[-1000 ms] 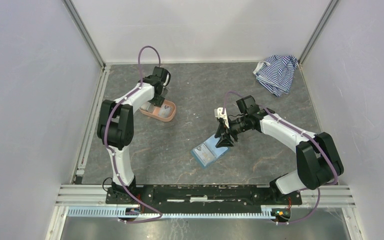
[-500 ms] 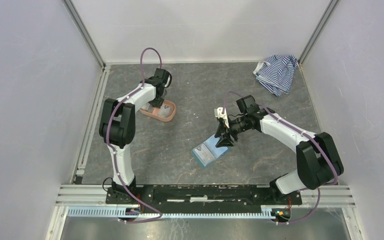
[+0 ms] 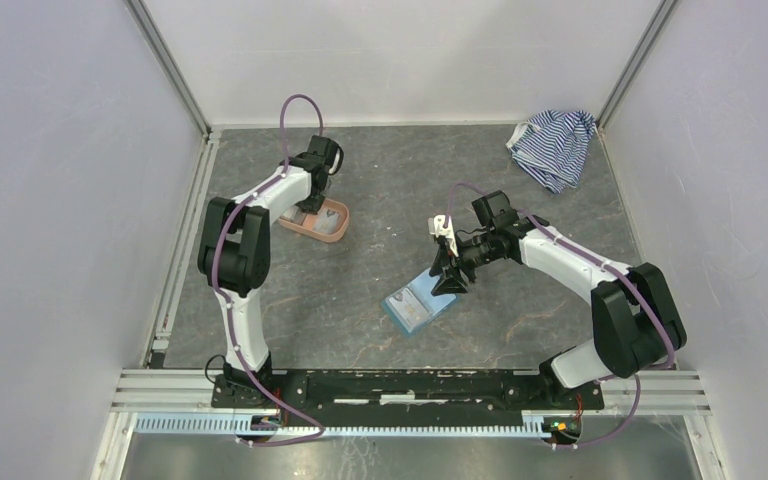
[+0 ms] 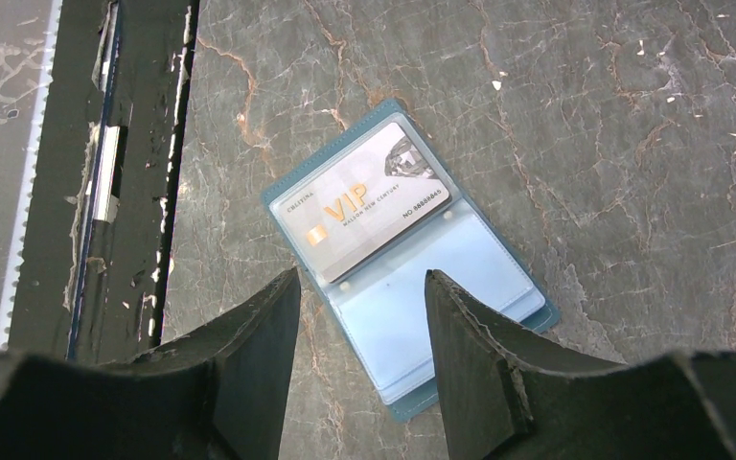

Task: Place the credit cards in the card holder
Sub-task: Pick up the credit card from the storage box.

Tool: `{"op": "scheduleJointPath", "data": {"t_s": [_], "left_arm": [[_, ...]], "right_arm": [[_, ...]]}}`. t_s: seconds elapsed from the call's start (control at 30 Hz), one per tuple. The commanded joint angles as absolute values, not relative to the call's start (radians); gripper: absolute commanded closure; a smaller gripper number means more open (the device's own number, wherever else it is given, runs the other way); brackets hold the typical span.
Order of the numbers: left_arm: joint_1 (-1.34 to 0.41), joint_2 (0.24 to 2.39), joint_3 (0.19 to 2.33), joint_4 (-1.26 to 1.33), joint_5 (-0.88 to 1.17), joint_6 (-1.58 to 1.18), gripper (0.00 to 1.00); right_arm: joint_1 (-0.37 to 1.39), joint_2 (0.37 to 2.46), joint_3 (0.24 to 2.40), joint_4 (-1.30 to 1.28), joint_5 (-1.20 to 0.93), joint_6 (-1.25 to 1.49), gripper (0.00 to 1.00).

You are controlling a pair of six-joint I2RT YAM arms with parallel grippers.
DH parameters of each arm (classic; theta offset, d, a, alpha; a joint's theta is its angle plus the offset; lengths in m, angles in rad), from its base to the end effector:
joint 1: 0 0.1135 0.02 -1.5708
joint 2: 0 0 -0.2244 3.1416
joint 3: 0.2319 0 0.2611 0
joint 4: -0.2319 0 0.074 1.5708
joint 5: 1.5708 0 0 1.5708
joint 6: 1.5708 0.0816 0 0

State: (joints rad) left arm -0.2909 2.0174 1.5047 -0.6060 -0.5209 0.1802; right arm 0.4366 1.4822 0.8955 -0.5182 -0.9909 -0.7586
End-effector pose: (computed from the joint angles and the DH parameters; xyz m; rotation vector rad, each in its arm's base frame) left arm 0.4246 -0.0847 0.1133 0.4502 2.5561 0.6564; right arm 0.2415 0.1880 0.1403 -1.5388 1.7365 1.1401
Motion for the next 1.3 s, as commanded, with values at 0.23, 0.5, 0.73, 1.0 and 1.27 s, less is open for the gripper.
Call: {"op": "scheduleJointPath", "data": {"t_s": [0.23, 0.5, 0.73, 1.0, 1.27], "left_arm": [[-0.282, 1.957, 1.539, -0.624, -0.551, 0.207, 0.34], [-0.281, 1.953, 1.555, -0.624, -0.565, 0.216, 0.33], [-0.280, 1.931, 1.555, -0.628, -0.553, 0.214, 0.34], [-0.282, 1.929, 1.543, -0.639, -0.521, 0.198, 0.41], [-0.282, 1.927, 1.541, -0.639, -0.501, 0.190, 0.54]], "right_arm": [[0.436, 1.481, 0.934, -0.526, -1.017, -0.784, 0.43], [0.436, 1.482, 0.936, -0.531, -1.022, -0.788, 0.43], [0.437, 1.483, 0.936, -0.532, -1.023, -0.790, 0.43], [0.436, 1.489, 0.936, -0.532, -1.023, -0.790, 0.43], [0.437, 1.492, 0.936, -0.534, -1.023, -0.791, 0.43]]}}
